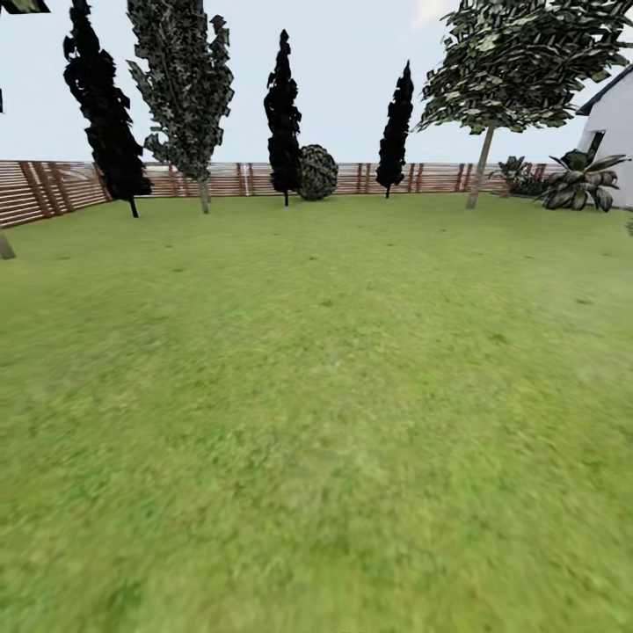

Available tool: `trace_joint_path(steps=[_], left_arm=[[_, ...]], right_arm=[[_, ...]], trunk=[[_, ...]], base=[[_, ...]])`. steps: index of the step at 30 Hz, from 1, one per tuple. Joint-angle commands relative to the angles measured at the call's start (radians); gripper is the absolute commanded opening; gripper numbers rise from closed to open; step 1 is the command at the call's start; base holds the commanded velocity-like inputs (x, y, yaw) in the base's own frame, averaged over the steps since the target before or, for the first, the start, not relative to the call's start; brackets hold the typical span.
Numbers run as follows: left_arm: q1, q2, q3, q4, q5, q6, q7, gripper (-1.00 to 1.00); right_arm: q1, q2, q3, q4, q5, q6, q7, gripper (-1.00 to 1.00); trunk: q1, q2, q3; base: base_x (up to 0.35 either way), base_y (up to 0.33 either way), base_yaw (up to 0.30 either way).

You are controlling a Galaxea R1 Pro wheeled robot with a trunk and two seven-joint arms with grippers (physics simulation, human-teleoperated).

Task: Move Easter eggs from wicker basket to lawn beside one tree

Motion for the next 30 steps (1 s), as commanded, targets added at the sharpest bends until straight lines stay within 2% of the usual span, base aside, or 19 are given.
trace_joint_path(steps=[1, 30], left_arm=[[0.000, 0.000, 0.000, 0.000, 0.000, 0.000, 0.000, 1.00], [0.000, 0.000, 0.000, 0.000, 0.000, 0.000, 0.000, 1.00]], right_arm=[[0.000, 0.000, 0.000, 0.000, 0.000, 0.000, 0.000, 1.00], [0.000, 0.000, 0.000, -0.001, 0.000, -0.001, 0.000, 1.00]], trunk=[[0.000, 0.000, -0.001], [0.000, 0.000, -0.022]], base=[[0.000, 0.000, -0.256], [0.000, 0.000, -0.260]])
